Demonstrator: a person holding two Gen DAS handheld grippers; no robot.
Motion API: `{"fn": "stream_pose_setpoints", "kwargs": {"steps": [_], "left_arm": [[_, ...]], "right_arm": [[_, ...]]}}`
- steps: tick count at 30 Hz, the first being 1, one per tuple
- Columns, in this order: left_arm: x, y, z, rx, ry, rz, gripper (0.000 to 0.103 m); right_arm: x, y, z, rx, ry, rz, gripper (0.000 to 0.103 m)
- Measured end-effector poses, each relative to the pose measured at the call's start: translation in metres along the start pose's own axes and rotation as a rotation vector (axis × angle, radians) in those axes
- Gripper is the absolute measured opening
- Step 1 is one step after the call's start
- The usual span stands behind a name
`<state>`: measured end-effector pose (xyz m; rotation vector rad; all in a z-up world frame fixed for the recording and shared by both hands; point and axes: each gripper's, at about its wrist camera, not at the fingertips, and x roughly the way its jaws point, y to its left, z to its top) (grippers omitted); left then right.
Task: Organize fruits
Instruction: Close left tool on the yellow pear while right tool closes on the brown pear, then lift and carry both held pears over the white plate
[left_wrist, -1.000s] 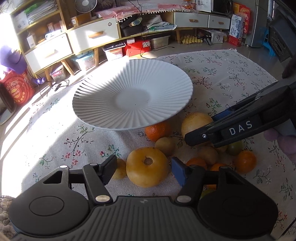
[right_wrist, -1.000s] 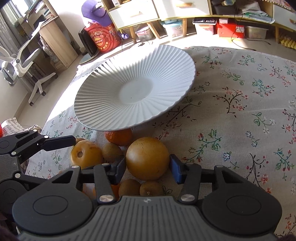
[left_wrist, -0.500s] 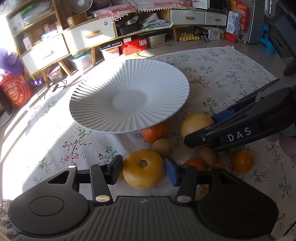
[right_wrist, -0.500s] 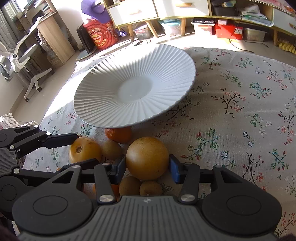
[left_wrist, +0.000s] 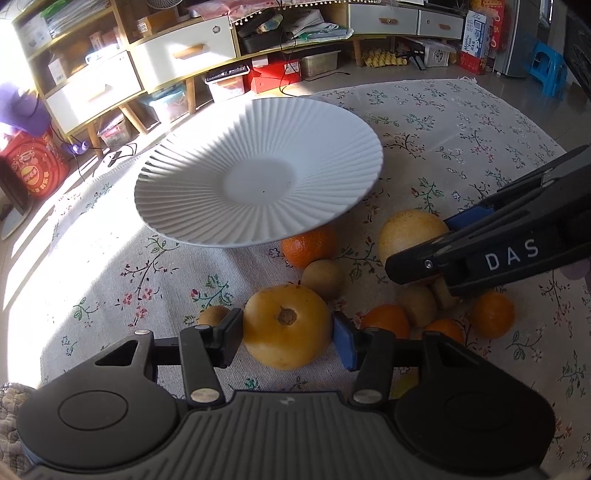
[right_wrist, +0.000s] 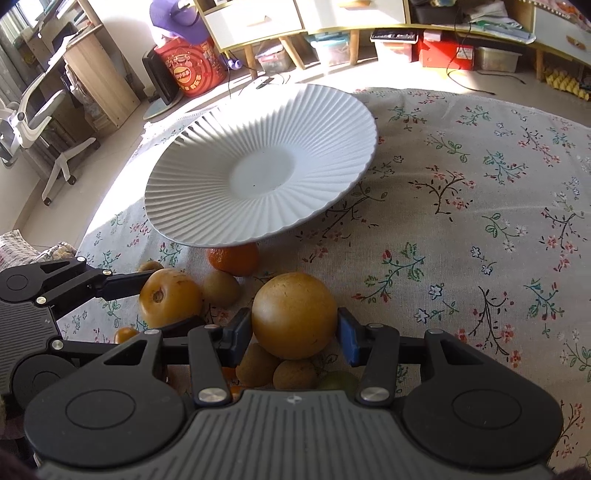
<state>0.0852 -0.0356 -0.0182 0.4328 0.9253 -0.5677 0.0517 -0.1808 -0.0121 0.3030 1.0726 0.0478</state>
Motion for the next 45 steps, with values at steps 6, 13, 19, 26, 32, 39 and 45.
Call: {"fn": "stream_pose_setpoints", "kwargs": {"steps": [6, 13, 19, 26, 32, 39, 45], "left_arm": [[-0.011, 0.006, 0.001, -0.023, -0.017, -0.019, 0.04], [-0.028, 0.01, 0.003, -0.052, -0.046, -0.053, 0.04], [-0.044, 0.013, 0.006, -0.079, -0.109, -0.071, 0.04], [-0.04, 0.015, 0.013, -0.125, -0.182, -0.054, 0.04], [-0.027, 0.024, 0.027, -0.152, -0.209, -0.038, 0.04], [0.0, 0.03, 0.041, -0.161, -0.218, -0.012, 0.04], [0.021, 0.039, 0.047, -0.155, -0.227, 0.007, 0.04]], "right_arm": [[-0.008, 0.006, 0.001, 0.001, -0.006, 0.008, 0.045], [-0.026, 0.009, 0.002, 0.002, -0.039, 0.022, 0.045], [-0.039, 0.006, 0.01, 0.011, -0.091, 0.043, 0.045], [-0.043, -0.001, 0.021, 0.006, -0.143, 0.066, 0.045], [-0.033, -0.007, 0.043, -0.004, -0.184, 0.086, 0.045], [-0.008, -0.007, 0.07, 0.014, -0.192, 0.105, 0.045], [0.012, -0.008, 0.08, -0.003, -0.205, 0.11, 0.045]]}}
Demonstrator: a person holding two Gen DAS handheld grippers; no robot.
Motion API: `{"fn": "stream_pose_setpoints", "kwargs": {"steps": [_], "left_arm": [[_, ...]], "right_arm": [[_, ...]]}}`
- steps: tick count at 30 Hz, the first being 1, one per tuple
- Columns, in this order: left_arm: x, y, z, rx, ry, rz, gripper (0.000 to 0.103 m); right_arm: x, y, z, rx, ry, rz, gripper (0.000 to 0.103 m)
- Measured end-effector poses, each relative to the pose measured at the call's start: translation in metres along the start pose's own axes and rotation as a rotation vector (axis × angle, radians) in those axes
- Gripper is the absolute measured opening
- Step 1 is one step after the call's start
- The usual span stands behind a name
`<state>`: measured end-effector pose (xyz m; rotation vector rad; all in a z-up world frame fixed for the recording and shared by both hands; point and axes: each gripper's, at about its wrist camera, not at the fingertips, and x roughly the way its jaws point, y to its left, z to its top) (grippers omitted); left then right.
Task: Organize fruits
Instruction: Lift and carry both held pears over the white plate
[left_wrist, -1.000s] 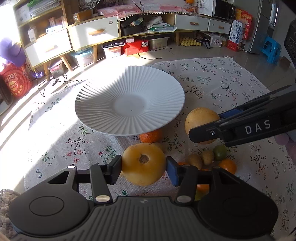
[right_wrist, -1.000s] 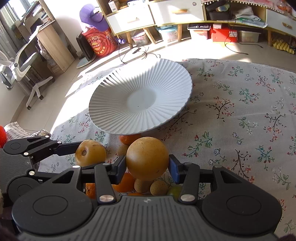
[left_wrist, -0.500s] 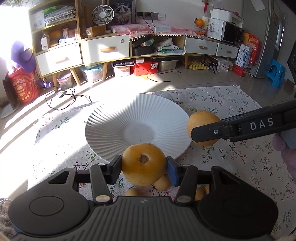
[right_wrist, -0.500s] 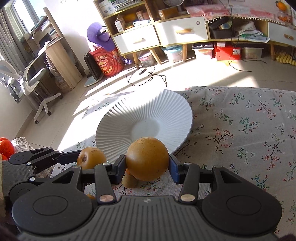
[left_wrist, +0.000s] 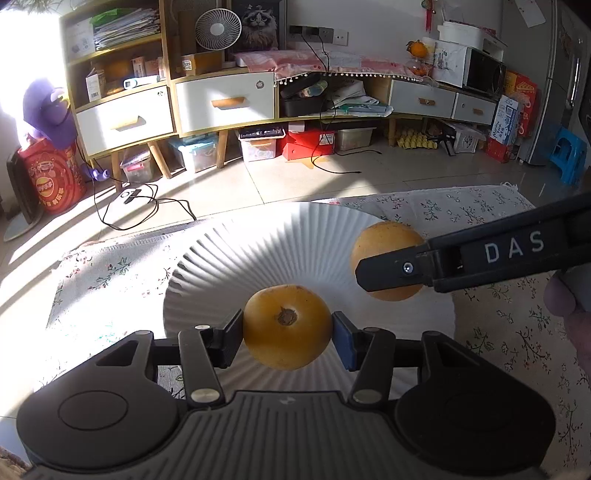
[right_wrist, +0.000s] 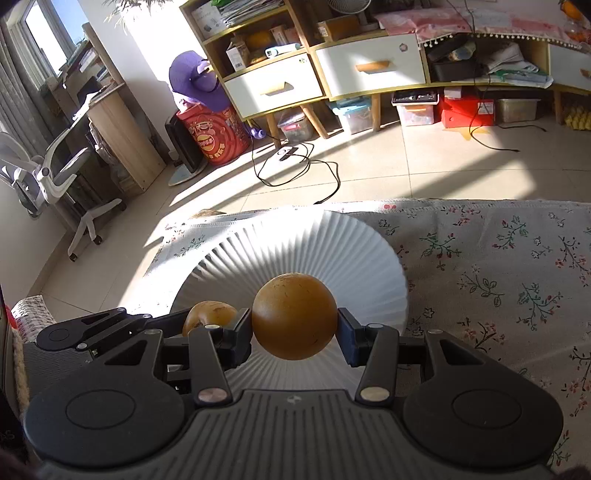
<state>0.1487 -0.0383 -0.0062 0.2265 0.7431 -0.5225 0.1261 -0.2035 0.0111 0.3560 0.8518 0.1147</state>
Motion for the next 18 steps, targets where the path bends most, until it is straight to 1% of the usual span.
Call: {"fn": "stream_pose_setpoints", "kwargs": {"steps": [4, 11, 18], "left_arm": [[0.009, 0.001, 0.001, 0.016, -0.008, 0.016, 0.04], [0.019, 0.007, 0.004, -0.012, -0.027, 0.002, 0.04], [0.021, 0.005, 0.006, 0.004, -0.037, -0.007, 0.04]], "right_arm": [[0.011, -0.002, 0.005, 0.0, -0.007, -0.003, 0.045], [0.022, 0.0, 0.01, -0.003, -0.013, 0.006, 0.045], [0.03, -0.002, 0.011, -0.002, -0.005, 0.006, 0.045]]}}
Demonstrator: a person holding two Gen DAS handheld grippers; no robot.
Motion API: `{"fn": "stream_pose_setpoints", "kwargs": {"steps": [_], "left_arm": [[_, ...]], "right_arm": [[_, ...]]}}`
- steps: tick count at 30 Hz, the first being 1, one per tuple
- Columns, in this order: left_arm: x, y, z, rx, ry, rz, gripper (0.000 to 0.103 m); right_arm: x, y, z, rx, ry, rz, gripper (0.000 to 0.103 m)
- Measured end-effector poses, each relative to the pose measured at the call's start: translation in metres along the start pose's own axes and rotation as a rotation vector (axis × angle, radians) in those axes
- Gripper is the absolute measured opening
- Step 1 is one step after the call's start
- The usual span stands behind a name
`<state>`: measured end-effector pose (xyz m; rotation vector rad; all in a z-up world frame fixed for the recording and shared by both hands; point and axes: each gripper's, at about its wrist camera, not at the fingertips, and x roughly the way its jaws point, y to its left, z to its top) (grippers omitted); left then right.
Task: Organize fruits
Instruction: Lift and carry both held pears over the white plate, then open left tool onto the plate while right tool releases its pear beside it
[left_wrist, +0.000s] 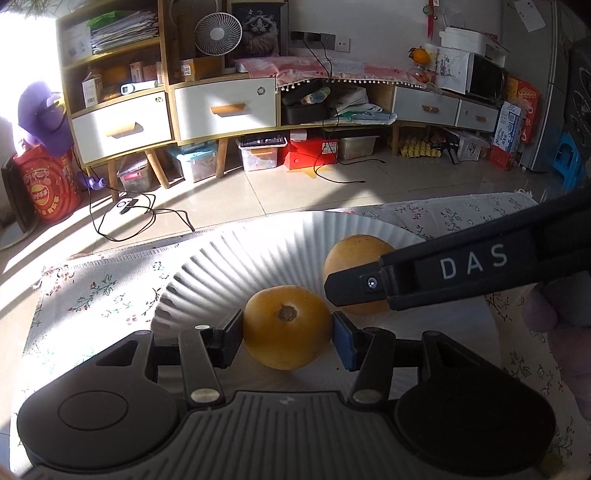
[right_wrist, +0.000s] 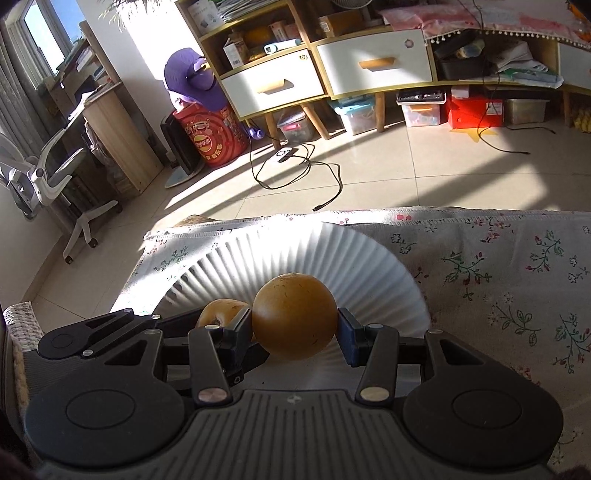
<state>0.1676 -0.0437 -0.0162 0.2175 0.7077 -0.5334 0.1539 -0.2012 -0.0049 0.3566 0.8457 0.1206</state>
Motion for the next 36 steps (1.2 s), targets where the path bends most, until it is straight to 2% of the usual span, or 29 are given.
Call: {"fn": "stream_pose_setpoints", "kwargs": {"steps": [6, 9, 13, 15, 20, 31, 36], "left_arm": [[0.002, -0.003, -0.001, 0.044, -0.002, 0.008, 0.04], [0.003, -0.003, 0.0, 0.053, 0.01, 0.004, 0.042], [0.0, -0.001, -0.001, 0.036, 0.001, 0.011, 0.054], [-0.004, 0.0, -0.001, 0.021, -0.007, 0.012, 0.064], [-0.017, -0.003, 0.0, 0.013, -0.011, 0.005, 0.073], [-0.058, -0.007, -0.014, 0.007, 0.032, 0.048, 0.089], [-0.074, -0.008, -0.026, 0.002, 0.088, 0.079, 0.093]], "right_arm": [[0.002, 0.0, -0.002, 0.001, 0.009, -0.006, 0.045], [0.001, -0.001, -0.002, 0.008, 0.01, -0.008, 0.049], [-0.007, -0.002, 0.001, 0.02, -0.01, 0.014, 0.055], [-0.012, 0.001, 0.001, 0.009, -0.018, 0.02, 0.058], [-0.023, 0.007, -0.002, -0.022, -0.025, 0.001, 0.067], [-0.063, 0.012, -0.015, -0.032, -0.038, -0.055, 0.086], [-0.078, 0.017, -0.029, -0.04, -0.028, -0.088, 0.093]]}}
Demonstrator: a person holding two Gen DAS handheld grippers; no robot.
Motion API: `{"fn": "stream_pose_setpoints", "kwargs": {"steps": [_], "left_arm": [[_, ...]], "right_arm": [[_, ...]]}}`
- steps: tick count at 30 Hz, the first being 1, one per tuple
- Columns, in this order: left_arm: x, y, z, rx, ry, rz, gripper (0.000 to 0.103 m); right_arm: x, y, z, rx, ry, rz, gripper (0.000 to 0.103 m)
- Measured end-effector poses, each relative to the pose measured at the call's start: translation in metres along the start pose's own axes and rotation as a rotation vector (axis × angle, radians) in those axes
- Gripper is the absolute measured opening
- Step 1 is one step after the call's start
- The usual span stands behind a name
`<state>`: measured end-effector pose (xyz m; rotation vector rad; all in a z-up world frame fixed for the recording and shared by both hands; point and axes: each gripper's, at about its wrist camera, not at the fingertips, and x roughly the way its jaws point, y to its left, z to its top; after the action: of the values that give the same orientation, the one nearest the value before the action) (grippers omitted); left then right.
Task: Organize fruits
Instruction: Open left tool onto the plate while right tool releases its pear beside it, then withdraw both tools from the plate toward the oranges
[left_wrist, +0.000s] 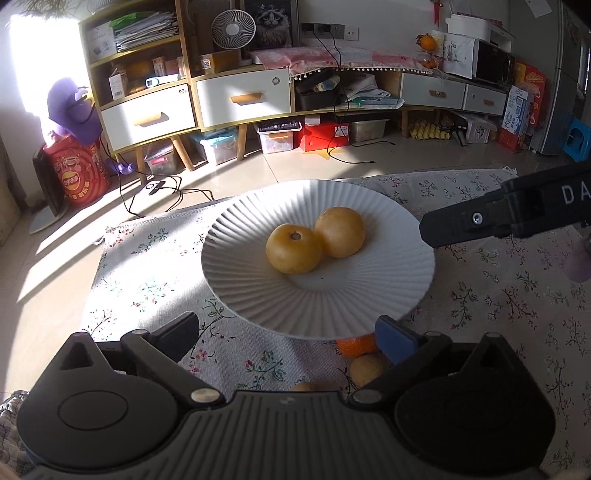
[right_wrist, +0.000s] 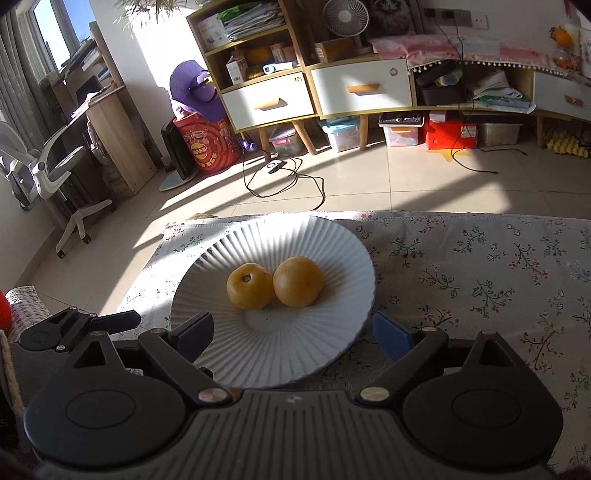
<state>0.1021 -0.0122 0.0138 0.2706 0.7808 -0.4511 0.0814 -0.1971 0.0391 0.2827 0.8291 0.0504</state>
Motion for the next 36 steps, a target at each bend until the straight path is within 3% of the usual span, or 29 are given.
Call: {"fn": "stream_pose_setpoints", "kwargs": {"steps": [7, 14, 26, 36], "left_arm": [[-0.017, 0.0, -0.015, -0.025, 0.101, 0.047, 0.093], [-0.03, 0.0, -0.029, -0.065, 0.078, 0.003, 0.093], [-0.044, 0.002, -0.051, -0.049, 0.012, -0.059, 0.093], [-0.047, -0.002, -0.059, -0.021, -0.011, -0.097, 0.093]], "right_arm": [[-0.011, 0.008, -0.022, -0.022, 0.077, -0.07, 0.094], [-0.02, 0.008, -0.049, -0.019, 0.12, -0.08, 0.096], [-0.029, -0.004, -0.075, -0.016, 0.111, -0.09, 0.096], [-0.032, -0.003, -0.1, -0.09, 0.134, -0.098, 0.095]]}}
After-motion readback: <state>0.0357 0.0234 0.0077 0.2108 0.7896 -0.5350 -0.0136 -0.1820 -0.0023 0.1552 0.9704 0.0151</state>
